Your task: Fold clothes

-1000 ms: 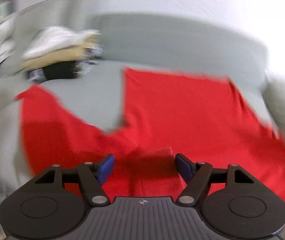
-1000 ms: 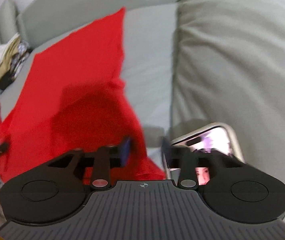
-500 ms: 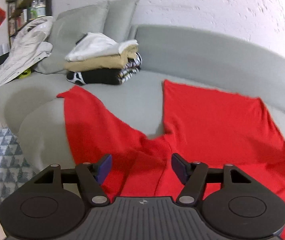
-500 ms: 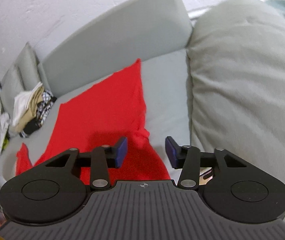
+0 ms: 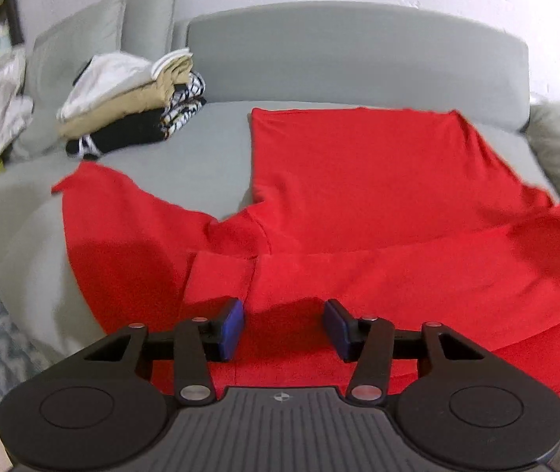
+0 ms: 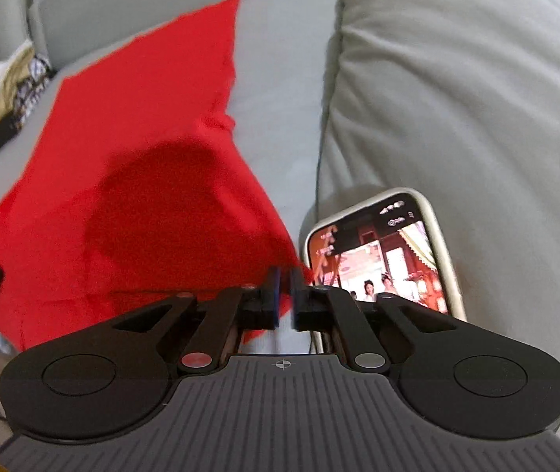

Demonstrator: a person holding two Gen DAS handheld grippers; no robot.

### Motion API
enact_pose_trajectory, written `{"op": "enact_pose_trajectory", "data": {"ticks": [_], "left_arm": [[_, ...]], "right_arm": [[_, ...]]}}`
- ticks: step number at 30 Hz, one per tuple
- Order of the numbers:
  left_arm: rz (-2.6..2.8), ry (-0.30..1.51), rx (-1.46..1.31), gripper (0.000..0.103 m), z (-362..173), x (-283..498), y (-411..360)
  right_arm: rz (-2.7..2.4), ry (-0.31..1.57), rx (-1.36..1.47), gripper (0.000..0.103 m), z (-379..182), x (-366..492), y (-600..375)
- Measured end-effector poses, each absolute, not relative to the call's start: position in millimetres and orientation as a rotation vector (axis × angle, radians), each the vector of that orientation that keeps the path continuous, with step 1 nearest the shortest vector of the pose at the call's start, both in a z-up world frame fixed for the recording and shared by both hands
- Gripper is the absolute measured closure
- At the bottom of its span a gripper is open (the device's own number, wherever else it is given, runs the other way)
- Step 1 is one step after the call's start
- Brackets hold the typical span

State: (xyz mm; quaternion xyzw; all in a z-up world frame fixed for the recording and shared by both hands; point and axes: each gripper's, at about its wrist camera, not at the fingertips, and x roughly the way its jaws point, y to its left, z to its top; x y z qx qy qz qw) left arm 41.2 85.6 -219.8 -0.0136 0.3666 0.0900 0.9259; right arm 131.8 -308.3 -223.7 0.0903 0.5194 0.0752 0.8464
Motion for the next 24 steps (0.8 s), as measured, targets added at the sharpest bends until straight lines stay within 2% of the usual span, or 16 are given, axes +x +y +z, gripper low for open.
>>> {"op": "enact_pose_trajectory", "data": {"ticks": [1,2,3,5,7,8,9,11,13,14,15,19,20,21,22,24], "left_arm": [[0.179,0.751,-0.060,0.053,-218,38,89],[0.176,0.749,-0.095,0.052,-214,33,92],[0.180,0.747,-0.120,0.051,-211,30,97],[0.189,0.745,-0.164,0.051,-206,24,108],[0.194,0.746,-0.193,0.051,-207,22,120],[0.195,0.748,-0.204,0.052,-208,21,125],[0.195,0.751,-0.216,0.054,-210,21,130],[0.174,0.755,-0.252,0.055,-213,20,136],[0.130,0.738,-0.273,0.055,-216,21,138],[0.110,0.731,-0.282,0.055,-217,22,139],[0.101,0.725,-0.281,0.055,-219,22,138],[0.073,0.713,-0.290,0.055,-229,25,139],[0.072,0.712,-0.295,0.055,-231,27,141],[0.072,0.711,-0.298,0.055,-232,29,142],[0.070,0.705,-0.296,0.055,-232,30,144],[0.067,0.694,-0.294,0.055,-233,32,147]], "right_arm": [[0.181,1.044,0.211,0.084,-217,128,-310],[0.202,0.993,0.242,0.075,-210,127,-309],[0.223,0.941,0.272,0.058,-202,126,-309],[0.234,0.842,0.323,0.050,-191,129,-301],[0.218,0.777,0.348,0.056,-186,139,-289],[0.189,0.789,0.341,0.076,-188,150,-282],[0.159,0.800,0.334,0.089,-191,161,-275],[0.144,0.824,0.341,0.088,-194,184,-263],[0.130,0.820,0.335,0.078,-195,205,-254],[0.118,0.812,0.325,0.059,-196,215,-250],[0.104,0.806,0.323,0.053,-199,224,-249],[0.062,0.926,0.401,0.061,-239,262,-260],[0.070,0.956,0.415,0.070,-246,266,-262],[0.078,0.987,0.428,0.095,-252,270,-263],[0.086,1.018,0.441,0.099,-258,273,-265],[0.050,1.012,0.436,0.100,-257,272,-268]]}}
